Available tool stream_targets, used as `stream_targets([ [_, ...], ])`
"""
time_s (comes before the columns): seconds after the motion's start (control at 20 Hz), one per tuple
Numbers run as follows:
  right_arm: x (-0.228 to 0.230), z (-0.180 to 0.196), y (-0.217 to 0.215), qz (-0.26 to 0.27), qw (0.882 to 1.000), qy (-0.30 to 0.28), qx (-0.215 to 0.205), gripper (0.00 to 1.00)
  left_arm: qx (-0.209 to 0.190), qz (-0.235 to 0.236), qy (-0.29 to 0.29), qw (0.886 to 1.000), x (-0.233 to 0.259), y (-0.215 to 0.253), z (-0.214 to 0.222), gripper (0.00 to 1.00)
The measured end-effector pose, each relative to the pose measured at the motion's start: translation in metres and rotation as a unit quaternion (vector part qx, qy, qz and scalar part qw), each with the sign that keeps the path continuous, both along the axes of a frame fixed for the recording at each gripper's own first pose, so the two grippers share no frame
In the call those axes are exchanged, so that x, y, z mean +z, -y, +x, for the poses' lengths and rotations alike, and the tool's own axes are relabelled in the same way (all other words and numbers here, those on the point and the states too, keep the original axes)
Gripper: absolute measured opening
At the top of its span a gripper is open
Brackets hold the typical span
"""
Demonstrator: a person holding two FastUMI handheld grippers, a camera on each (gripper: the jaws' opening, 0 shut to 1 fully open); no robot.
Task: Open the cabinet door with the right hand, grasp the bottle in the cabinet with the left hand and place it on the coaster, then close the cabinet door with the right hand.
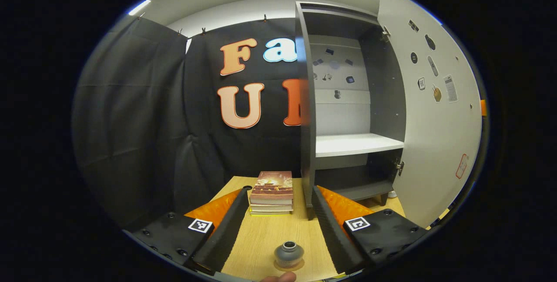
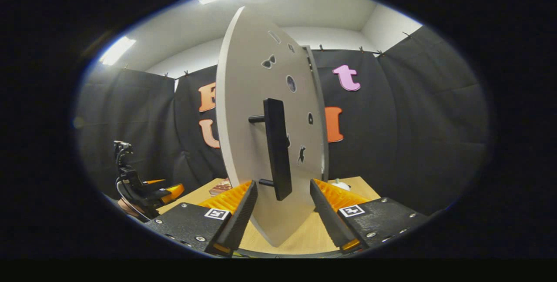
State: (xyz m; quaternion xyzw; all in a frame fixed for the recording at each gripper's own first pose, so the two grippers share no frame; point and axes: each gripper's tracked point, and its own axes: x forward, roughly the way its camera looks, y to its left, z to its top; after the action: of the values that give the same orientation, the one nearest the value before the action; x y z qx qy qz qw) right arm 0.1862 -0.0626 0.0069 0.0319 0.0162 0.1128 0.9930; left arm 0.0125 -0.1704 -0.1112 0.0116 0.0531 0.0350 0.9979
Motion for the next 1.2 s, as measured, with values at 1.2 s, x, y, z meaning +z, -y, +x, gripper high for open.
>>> stream_targets([
  [1.2,0.005,0.099,-0.102,-0.009,0.997,0.027,0.072,0.90,0.053,-0.039,0.013,0.998,0.010,-0.105,0.059,0.96],
])
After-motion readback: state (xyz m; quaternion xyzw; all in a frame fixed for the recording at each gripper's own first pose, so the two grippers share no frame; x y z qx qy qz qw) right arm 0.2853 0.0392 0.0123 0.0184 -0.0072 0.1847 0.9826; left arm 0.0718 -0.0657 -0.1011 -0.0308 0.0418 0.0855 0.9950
